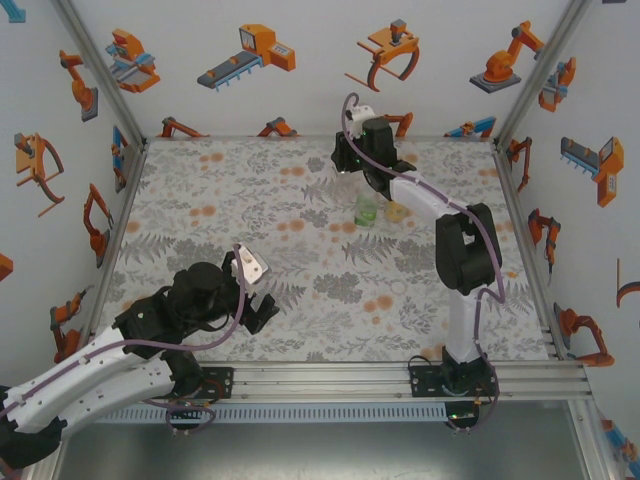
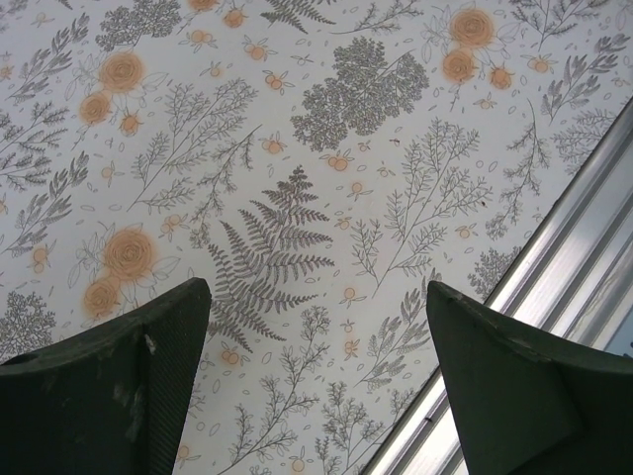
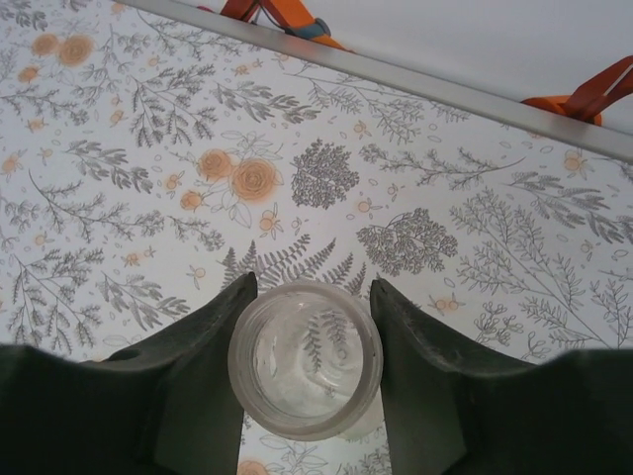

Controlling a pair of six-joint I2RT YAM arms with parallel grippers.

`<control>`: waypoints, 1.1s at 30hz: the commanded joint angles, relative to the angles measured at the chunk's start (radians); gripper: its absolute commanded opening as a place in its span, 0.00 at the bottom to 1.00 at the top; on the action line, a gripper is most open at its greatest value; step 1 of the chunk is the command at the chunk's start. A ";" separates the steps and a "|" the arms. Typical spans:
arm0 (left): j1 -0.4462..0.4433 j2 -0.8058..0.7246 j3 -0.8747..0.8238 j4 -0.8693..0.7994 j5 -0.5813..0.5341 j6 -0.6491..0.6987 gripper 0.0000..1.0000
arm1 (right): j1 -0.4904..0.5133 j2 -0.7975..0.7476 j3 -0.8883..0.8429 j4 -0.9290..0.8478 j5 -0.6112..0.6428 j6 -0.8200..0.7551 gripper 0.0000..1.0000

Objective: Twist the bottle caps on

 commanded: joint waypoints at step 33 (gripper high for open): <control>0.007 -0.049 0.028 0.132 0.075 0.028 0.84 | 0.097 -0.596 -0.297 -0.142 -0.595 0.050 0.19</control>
